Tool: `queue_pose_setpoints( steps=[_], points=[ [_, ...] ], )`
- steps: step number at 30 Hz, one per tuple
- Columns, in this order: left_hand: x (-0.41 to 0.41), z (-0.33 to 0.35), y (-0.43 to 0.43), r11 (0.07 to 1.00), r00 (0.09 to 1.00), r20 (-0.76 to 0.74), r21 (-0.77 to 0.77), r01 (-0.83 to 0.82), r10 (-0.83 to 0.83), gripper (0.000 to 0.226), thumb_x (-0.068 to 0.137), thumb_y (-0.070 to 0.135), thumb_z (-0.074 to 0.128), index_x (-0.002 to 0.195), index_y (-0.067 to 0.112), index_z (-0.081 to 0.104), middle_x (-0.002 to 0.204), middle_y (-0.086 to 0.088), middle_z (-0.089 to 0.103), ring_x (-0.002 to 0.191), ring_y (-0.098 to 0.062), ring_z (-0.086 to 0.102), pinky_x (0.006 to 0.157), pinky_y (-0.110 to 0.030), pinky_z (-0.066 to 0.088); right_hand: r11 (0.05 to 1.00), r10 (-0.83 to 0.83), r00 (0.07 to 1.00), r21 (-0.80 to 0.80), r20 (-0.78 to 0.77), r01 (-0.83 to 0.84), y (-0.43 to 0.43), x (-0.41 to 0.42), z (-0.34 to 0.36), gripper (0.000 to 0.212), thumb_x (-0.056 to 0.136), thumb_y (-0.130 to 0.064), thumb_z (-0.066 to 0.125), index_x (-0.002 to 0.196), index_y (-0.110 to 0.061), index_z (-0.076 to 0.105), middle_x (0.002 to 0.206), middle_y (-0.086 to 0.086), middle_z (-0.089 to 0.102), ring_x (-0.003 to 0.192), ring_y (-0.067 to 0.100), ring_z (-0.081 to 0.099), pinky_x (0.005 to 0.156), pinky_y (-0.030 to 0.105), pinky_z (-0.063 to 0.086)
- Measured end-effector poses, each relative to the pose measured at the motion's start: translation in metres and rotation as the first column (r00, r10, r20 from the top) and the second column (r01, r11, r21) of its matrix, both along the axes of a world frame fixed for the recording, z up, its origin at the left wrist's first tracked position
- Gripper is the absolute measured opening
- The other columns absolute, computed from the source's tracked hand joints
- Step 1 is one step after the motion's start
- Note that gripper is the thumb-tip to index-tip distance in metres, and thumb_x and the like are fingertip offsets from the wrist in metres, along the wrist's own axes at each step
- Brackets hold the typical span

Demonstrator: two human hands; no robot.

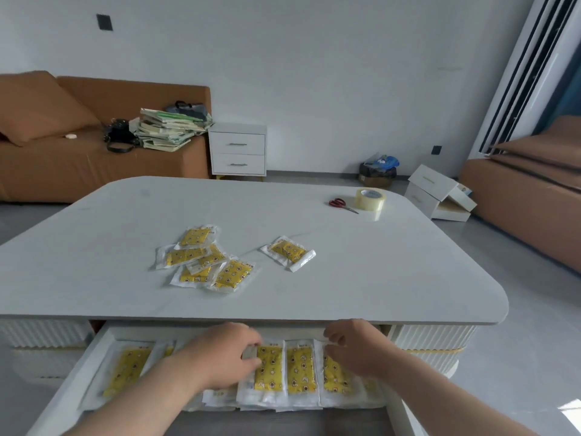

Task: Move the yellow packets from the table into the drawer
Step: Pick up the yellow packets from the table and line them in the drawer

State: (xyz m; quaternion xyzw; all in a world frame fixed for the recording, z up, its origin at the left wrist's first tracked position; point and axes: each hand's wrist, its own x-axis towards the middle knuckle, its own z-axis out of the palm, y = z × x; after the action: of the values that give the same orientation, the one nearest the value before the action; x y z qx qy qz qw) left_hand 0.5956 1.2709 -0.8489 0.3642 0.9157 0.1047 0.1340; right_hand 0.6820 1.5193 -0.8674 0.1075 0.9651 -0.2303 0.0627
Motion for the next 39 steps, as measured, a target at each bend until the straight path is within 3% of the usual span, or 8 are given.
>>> queue_pose_setpoints(
  steps=[8,13,20,24,27,30,35,39],
  points=[
    [-0.014,0.045,-0.047,0.887,0.954,0.098,0.350,-0.300,0.284,0.010,0.090,0.033,0.061,0.098,0.037,0.062,0.098,0.015,0.065,0.091,0.000,0.061,0.088,-0.027,0.052,0.996,-0.008,0.990,-0.091,-0.137,-0.005,-0.026,0.002,0.036,0.021,0.089,-0.029,0.060,0.106,-0.023,0.070,0.092,-0.015,0.067,0.089,0.002,0.065,0.083,0.017,0.053],
    [-0.036,0.047,-0.070,0.834,0.912,0.142,0.369,-0.409,0.385,0.006,0.090,0.031,0.062,0.093,0.035,0.063,0.097,0.014,0.065,0.091,-0.003,0.061,0.088,-0.030,0.051,0.993,0.023,0.982,-0.109,-0.188,-0.045,-0.037,-0.009,0.044,0.021,0.091,-0.031,0.058,0.106,-0.024,0.070,0.095,-0.015,0.068,0.088,0.001,0.064,0.079,0.014,0.052],
    [-0.065,0.041,-0.075,0.788,0.878,0.135,0.393,-0.473,0.459,0.007,0.092,0.031,0.060,0.086,0.032,0.065,0.093,0.018,0.063,0.088,0.002,0.056,0.071,-0.020,0.042,0.996,0.042,0.984,-0.073,-0.174,-0.056,-0.032,-0.044,0.050,0.018,0.089,-0.031,0.060,0.103,-0.025,0.071,0.088,-0.018,0.065,0.086,0.001,0.064,0.082,0.018,0.053],
    [-0.087,0.033,-0.064,0.745,0.839,0.139,0.401,-0.533,0.526,0.017,0.089,0.032,0.061,0.077,0.023,0.067,0.085,0.010,0.068,0.084,-0.006,0.062,0.071,-0.027,0.049,0.997,0.009,0.973,-0.071,-0.231,-0.027,-0.027,-0.076,0.055,0.017,0.089,-0.029,0.062,0.102,-0.024,0.071,0.082,-0.020,0.061,0.082,0.000,0.062,0.077,0.013,0.048],
    [-0.113,0.029,-0.058,0.741,0.813,0.054,0.378,-0.554,0.580,0.012,0.086,0.034,0.061,0.087,0.024,0.068,0.096,0.007,0.067,0.090,-0.013,0.062,0.081,-0.032,0.051,0.996,-0.020,0.966,-0.088,-0.256,-0.002,-0.025,-0.099,0.058,0.012,0.087,-0.027,0.064,0.096,-0.025,0.072,0.078,-0.020,0.061,0.080,0.003,0.062,0.076,0.017,0.050],
    [-0.143,0.026,-0.053,0.736,0.801,-0.013,0.403,-0.544,0.599,0.031,0.088,0.031,0.061,0.116,0.021,0.065,0.121,0.000,0.058,0.113,-0.020,0.055,0.095,-0.034,0.045,0.997,-0.027,0.959,-0.079,-0.282,0.005,-0.021,-0.121,0.058,0.009,0.086,-0.026,0.065,0.091,-0.025,0.073,0.075,-0.019,0.062,0.080,0.004,0.062,0.076,0.021,0.051],
    [-0.190,0.022,-0.045,0.740,0.821,0.046,0.408,-0.535,0.569,0.043,0.094,0.028,0.054,0.137,0.019,0.050,0.145,0.000,0.045,0.131,-0.019,0.045,0.104,-0.033,0.036,0.997,-0.047,0.954,-0.075,-0.298,0.026,-0.012,-0.151,0.050,0.009,0.085,-0.025,0.066,0.081,-0.033,0.068,0.078,-0.016,0.067,0.079,0.003,0.064,0.071,0.019,0.050],
    [-0.221,-0.003,-0.047,0.798,0.839,0.057,0.278,-0.535,0.542,0.048,0.098,0.032,0.046,0.145,0.021,0.039,0.154,0.000,0.035,0.140,-0.020,0.034,0.113,-0.036,0.030,0.992,-0.095,0.936,-0.114,-0.339,0.059,-0.007,-0.173,0.039,0.009,0.086,-0.026,0.065,0.091,-0.033,0.068,0.083,-0.022,0.065,0.082,0.002,0.062,0.067,0.010,0.043]
  ],
)
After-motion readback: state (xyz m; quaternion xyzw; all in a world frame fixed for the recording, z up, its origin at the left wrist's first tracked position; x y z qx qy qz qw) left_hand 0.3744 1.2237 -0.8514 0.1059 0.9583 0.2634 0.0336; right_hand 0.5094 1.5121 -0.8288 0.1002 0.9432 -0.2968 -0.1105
